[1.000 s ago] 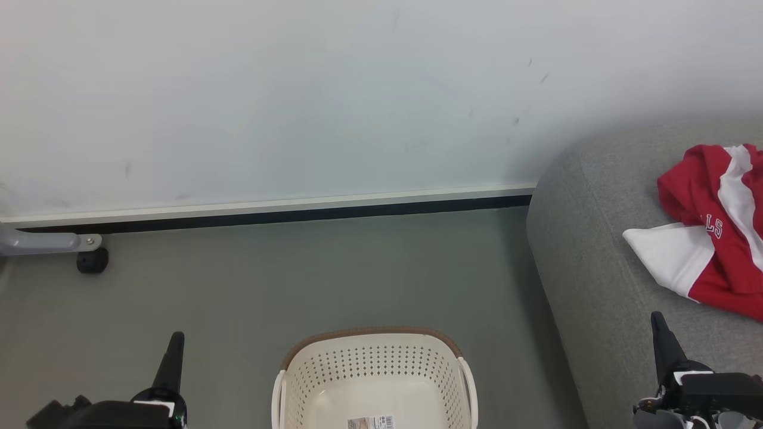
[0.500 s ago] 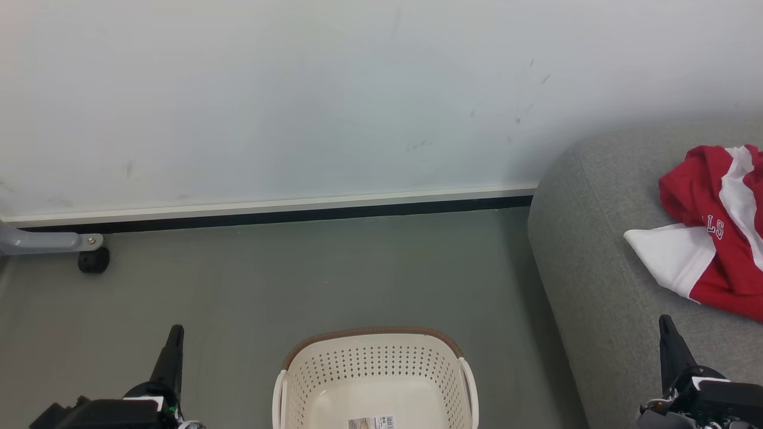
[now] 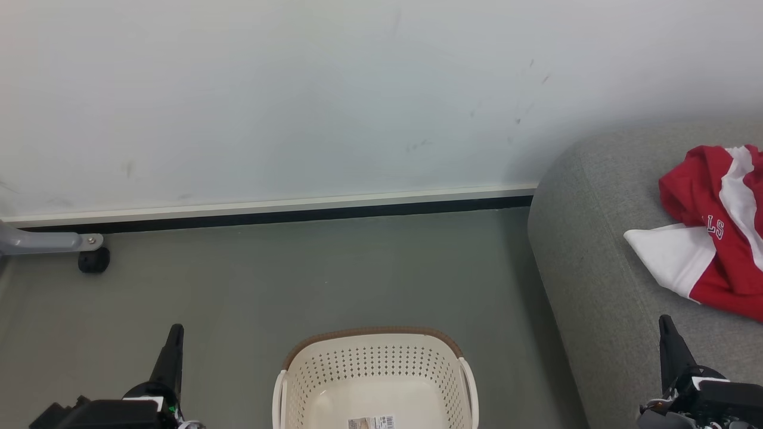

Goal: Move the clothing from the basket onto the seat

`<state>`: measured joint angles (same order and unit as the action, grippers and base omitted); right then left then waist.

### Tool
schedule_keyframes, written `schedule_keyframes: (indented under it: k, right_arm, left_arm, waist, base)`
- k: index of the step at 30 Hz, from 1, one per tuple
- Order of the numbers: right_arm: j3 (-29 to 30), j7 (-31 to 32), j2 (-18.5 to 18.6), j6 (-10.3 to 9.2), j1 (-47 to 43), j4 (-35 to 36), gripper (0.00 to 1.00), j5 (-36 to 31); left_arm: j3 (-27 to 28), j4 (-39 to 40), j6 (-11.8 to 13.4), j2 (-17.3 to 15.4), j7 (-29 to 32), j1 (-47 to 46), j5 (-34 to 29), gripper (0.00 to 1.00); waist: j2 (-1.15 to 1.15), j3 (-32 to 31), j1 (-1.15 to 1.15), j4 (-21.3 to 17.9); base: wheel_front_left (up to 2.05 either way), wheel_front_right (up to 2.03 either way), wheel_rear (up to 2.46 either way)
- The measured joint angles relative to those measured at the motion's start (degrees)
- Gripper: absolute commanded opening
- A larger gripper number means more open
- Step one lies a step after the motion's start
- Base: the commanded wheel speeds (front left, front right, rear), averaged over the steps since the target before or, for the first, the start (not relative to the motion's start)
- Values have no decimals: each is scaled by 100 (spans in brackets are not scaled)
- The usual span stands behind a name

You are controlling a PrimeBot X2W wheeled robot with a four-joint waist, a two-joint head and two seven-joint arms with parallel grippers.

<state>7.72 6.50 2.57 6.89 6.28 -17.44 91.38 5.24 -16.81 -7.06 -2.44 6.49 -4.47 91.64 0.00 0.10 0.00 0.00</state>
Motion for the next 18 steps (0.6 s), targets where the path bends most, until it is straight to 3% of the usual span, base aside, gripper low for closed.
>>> schedule_keyframes:
  k: [18]
  right_arm:
    - [-1,-1,0,0,-1,5,0,4]
  left_arm:
    - [-1,-4,0,0,0,-1,5,0]
  waist:
    - [0,0,0,0]
  base:
    - [0,0,0]
